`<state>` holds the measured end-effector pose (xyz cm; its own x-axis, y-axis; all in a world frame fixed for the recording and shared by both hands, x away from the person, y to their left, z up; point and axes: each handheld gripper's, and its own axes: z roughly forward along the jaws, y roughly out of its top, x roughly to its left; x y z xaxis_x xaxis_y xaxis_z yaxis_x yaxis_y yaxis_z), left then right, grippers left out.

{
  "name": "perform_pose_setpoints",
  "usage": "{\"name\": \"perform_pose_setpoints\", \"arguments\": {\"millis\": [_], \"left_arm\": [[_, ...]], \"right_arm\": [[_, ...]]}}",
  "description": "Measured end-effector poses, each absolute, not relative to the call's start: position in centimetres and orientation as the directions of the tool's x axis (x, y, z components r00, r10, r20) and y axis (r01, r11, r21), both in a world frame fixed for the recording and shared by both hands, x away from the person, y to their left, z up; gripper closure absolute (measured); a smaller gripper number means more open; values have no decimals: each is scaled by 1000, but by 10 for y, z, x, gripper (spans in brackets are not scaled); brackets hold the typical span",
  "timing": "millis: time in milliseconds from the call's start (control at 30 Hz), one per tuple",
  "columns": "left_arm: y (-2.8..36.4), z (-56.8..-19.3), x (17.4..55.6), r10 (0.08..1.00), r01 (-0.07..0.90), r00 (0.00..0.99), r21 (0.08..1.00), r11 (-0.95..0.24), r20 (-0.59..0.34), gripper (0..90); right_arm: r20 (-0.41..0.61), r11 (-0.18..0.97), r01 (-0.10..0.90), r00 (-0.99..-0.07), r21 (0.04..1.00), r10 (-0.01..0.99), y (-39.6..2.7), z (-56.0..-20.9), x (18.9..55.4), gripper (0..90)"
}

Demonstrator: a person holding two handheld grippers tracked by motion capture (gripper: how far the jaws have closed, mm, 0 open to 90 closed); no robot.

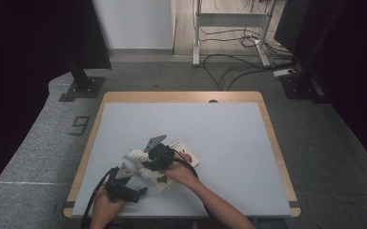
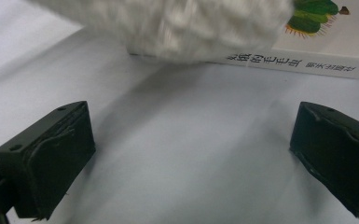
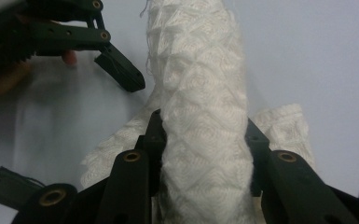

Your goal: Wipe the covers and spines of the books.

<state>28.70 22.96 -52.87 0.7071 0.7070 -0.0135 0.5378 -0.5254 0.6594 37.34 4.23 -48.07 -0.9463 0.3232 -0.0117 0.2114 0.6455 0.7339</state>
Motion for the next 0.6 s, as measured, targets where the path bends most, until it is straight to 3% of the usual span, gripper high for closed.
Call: {"name": "perform_pose_setpoints", "arguments": {"millis": [600], "left_arm": [[230, -529, 287, 706, 536, 709, 660, -527, -12, 0]], "right_arm": [[-23, 597, 199, -939, 778, 343, 19, -447, 379, 640]]}}
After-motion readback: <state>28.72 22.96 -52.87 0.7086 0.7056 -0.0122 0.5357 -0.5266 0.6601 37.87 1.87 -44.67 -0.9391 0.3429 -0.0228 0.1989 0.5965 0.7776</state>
